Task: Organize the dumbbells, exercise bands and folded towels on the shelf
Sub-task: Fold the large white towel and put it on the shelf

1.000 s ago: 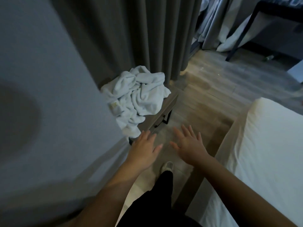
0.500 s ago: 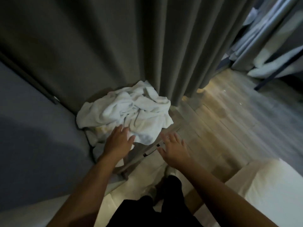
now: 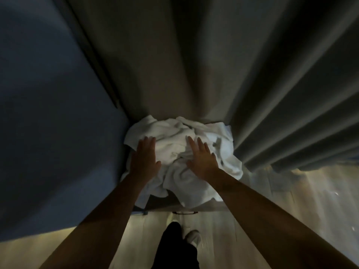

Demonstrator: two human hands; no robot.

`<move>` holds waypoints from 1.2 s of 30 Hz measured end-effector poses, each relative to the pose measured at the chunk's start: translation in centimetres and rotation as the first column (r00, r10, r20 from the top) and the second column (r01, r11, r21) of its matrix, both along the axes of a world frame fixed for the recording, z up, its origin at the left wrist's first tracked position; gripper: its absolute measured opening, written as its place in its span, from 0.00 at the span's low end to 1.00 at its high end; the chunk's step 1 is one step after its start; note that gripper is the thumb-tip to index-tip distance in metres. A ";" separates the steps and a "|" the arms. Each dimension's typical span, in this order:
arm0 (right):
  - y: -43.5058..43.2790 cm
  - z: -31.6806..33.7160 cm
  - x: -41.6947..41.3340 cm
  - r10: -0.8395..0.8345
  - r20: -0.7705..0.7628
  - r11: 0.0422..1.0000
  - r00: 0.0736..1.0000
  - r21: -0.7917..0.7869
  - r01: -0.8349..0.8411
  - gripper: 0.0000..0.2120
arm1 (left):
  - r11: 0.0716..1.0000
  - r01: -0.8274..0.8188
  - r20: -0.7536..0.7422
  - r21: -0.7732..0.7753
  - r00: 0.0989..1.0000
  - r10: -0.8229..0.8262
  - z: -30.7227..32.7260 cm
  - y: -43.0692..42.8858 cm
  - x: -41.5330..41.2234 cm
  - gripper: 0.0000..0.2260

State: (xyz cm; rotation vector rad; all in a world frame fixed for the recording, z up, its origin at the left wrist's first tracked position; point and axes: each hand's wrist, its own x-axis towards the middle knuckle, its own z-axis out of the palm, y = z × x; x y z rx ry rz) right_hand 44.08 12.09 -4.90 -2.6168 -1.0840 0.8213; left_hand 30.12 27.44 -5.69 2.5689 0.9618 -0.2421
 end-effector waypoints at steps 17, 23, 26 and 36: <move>6.7 -3.3 1.9 -0.003 -0.153 0.940 0.988 0.338 0.055 0.44 | 0.951 -0.225 0.358 -0.214 0.887 0.290 2.1 8.4 3.7 0.18; 10.3 3.2 -1.0 0.098 -0.297 0.855 0.950 0.513 0.073 0.44 | 0.886 -0.255 0.591 -0.386 0.669 0.450 10.7 6.3 0.6 0.11; 10.3 6.8 -2.5 0.191 -0.302 0.795 0.934 0.606 0.033 0.44 | 0.875 -0.251 0.704 -0.415 0.521 0.483 14.7 4.9 -1.2 0.15; 4.3 13.9 -8.6 0.361 -0.254 0.601 0.897 0.799 -0.015 0.45 | 0.869 -0.226 0.861 -0.439 0.171 0.480 27.7 -4.3 -7.2 0.11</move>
